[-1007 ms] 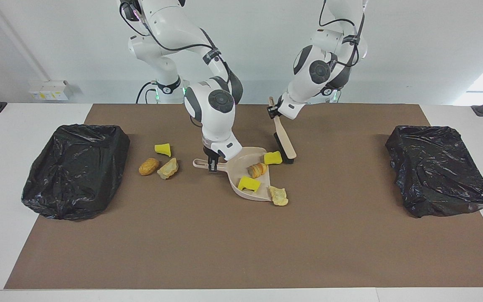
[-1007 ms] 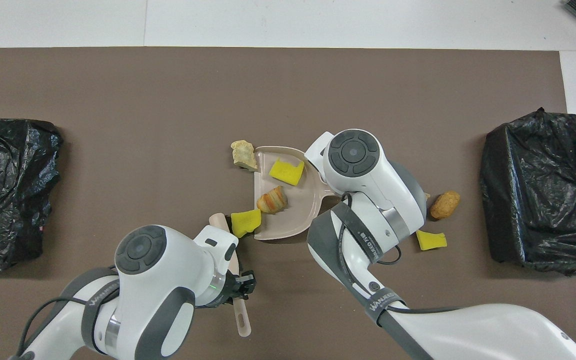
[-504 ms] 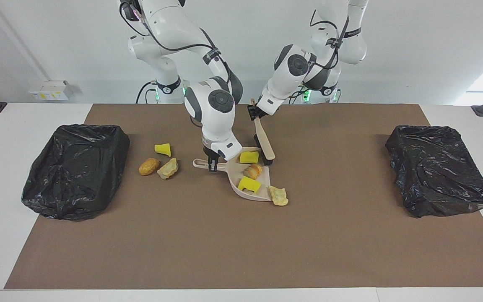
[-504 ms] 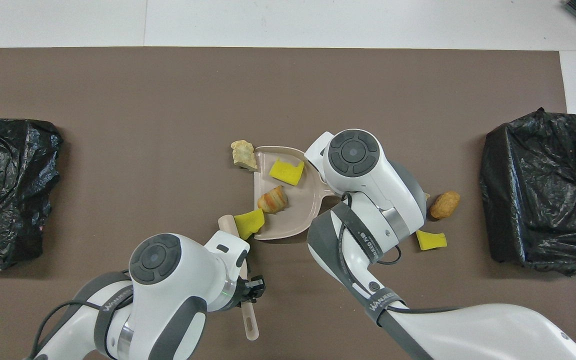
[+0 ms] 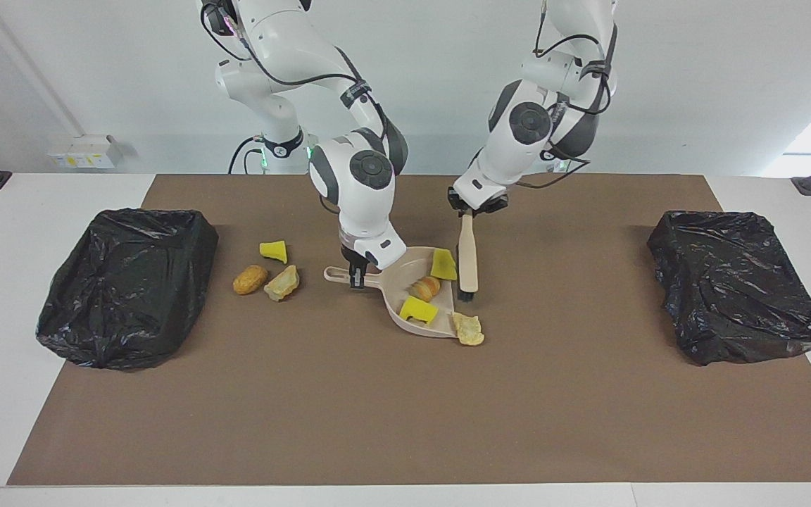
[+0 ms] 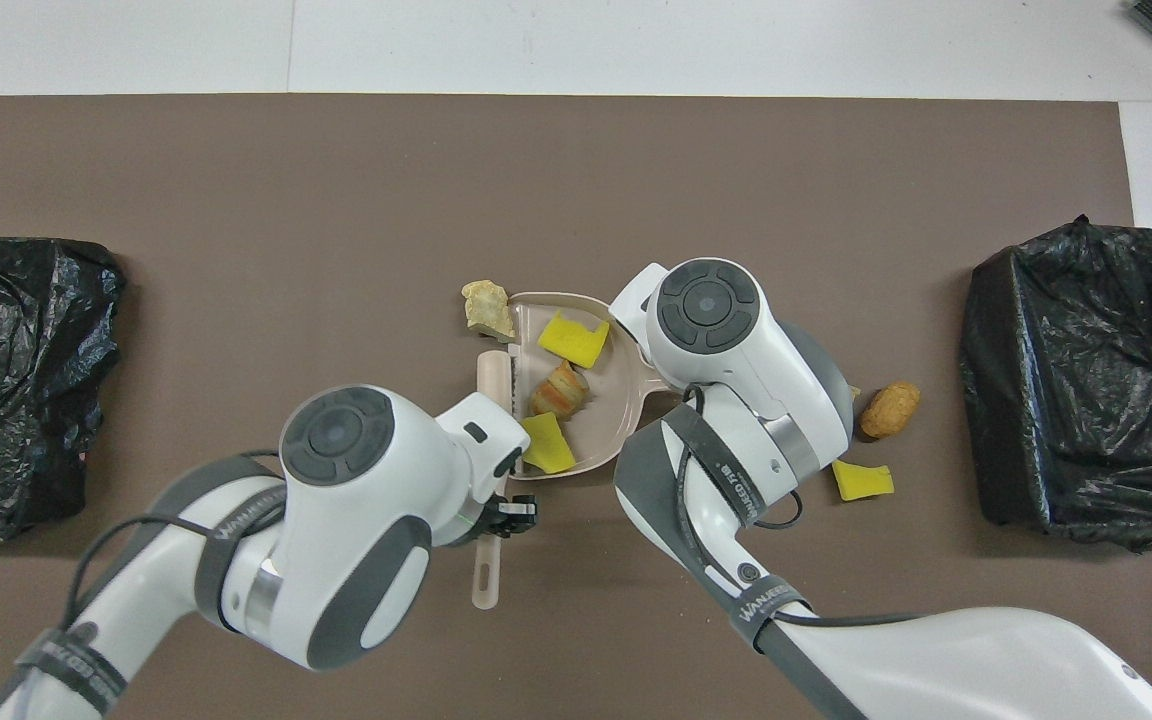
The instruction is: Sweep and dump trash in bin
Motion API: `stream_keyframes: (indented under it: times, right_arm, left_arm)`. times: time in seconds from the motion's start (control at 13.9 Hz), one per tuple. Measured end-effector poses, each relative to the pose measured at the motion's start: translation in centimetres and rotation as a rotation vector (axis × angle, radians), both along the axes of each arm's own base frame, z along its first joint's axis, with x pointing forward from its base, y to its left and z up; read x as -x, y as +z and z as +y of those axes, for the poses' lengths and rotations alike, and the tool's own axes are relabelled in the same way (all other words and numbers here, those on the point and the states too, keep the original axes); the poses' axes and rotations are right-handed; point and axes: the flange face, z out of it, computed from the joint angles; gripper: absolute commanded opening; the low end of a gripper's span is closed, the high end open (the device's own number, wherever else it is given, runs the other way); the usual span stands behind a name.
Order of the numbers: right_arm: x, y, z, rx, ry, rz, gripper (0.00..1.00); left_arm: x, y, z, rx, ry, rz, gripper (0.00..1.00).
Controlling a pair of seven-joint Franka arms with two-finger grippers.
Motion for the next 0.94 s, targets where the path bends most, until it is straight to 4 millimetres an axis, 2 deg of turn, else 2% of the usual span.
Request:
stream_keyframes:
  times: [0.14,0.43,0.58,0.79,0.94]
  right_arm:
    - [0.0,0.2,0.0,0.021,-0.031,-0.023,0.0]
    - [0.0,0.3,0.1,0.036,-0.046,-0.039,0.0]
    - [0.0,0.3,0.1,0.036,-0.047,-0.04,0.0]
    - [0.0,0.3,0.1,0.037,-0.048,-0.04,0.0]
    - [0.0,0.3,0.1,0.037,-0.048,-0.04,0.0]
  left_arm:
    - [-3.0,-0.2,2.4,-0.011,-0.015,-0.012,0.0]
    - [-6.4,-1.2,3.0,-0.012,-0.026,-0.077,0.0]
    - [-7.6,-2.6,3.1,-0.011,-0.019,-0.086,0.0]
    - [-7.9,-4.9,2.8,-0.018,-0.004,-0.078,0.0]
    - [-6.7,-6.3,2.2,-0.033,0.024,-0.062,0.0]
